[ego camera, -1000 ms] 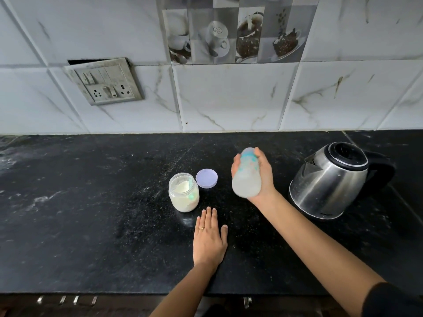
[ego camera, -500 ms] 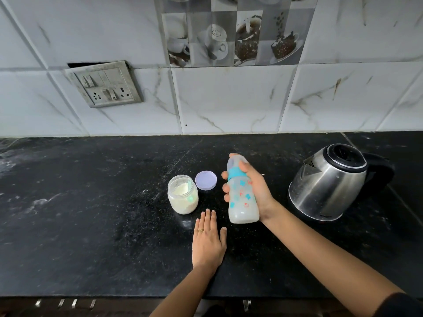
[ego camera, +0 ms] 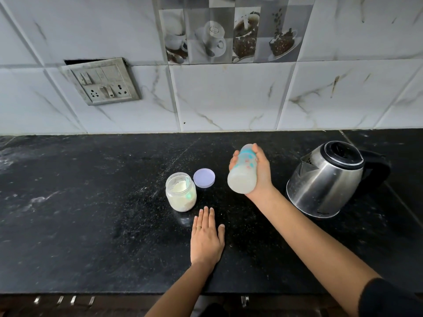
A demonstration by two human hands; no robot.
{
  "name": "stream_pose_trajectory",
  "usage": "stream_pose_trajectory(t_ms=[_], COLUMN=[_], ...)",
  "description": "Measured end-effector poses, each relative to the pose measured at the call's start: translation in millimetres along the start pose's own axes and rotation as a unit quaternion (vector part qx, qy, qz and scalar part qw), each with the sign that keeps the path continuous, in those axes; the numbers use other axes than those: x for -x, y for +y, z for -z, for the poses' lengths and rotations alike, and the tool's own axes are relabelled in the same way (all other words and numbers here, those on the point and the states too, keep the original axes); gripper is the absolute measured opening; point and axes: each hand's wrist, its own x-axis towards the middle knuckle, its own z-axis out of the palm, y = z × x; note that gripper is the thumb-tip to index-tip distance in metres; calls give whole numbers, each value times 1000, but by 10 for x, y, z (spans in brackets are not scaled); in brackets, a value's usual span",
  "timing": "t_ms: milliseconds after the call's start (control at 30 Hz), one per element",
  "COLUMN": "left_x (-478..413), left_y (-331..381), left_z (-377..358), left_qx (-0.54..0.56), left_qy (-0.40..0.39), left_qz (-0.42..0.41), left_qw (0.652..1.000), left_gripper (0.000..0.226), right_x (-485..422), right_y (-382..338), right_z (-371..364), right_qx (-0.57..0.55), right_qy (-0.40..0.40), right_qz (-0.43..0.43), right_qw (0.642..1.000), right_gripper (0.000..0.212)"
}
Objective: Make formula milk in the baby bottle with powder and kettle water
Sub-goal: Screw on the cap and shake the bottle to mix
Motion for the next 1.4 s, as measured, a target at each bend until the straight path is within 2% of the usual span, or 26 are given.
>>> stream_pose_trajectory(t_ms=[33,133,200,267,367,400,500,567,700,733,767,833,900,933,1000,1067,1100,1133,1200,1267,1333,1400], left_x=[2,-11,-14,-16,-5,-3,-16,-14,-9,-6,-3,-16,-19,-21,-19,-14,-8,-10,-17,-17,-17,-15], left_y=[3,1,4,-3,-6,-5,-6,-4,-3,-2,0,-2,-4,-6,-12,-18,-16,-13,-16,-13,-17,-21], left_z=[-2,-11,-16,-8,-15,-10,-21,-23,-11,-5,0,-2,-18,-18,-15,-13,-13,-11,-17,-18,-16,-15], left_qx=[0,-5,-9,-2,-3,0,2,0,9,7,7,1,-7,-5,2,1,1,3,11,16,16,8], left_qy=[1,-2,-1,6,-4,-1,2,6,-2,-5,-7,-10,-5,-2,-1,0,1,3,11,9,7,5], left_qz=[0,1,1,4,-1,-2,3,0,1,1,2,2,-3,-3,-2,-6,-6,-5,-3,-7,-7,-6], left_qw=[1000,1000,1000,1000,1000,1000,1000,1000,1000,1000,1000,1000,1000,1000,1000,1000,1000,1000,1000,1000,1000,1000], left_gripper=[74,72,72,72,74,74,71,69,70,70,69,65,64,65,68,70,71,70,68,69,71,72], right_x=[33,201,254,166,5,20,187,239,19,7,31,162,252,256,176,72,69,108,261,353,287,150], right_y=[14,204,231,141,-36,-26,190,236,86,75,102,232,314,299,217,102,86,106,246,351,311,206], right_z=[13,120,139,95,78,86,155,135,31,41,69,148,207,186,108,46,44,38,52,72,21,-59], right_qx=[6,155,201,143,17,23,174,207,-5,-22,3,140,231,225,116,-1,-20,1,123,202,171,79], right_qy=[-4,-52,-63,-30,61,51,-34,-48,50,58,49,8,-31,-36,3,55,49,20,-48,-98,-80,3], right_qz=[-3,-22,-22,5,23,17,-15,-14,30,31,26,-5,-30,-20,16,32,34,29,5,-14,12,38], right_qw=[1000,986,977,989,998,998,984,977,998,998,998,990,972,974,993,998,998,999,991,974,982,996], right_gripper=[30,25,26,33,29,30,27,23,27,29,27,21,28,28,20,28,30,29,26,35,31,22])
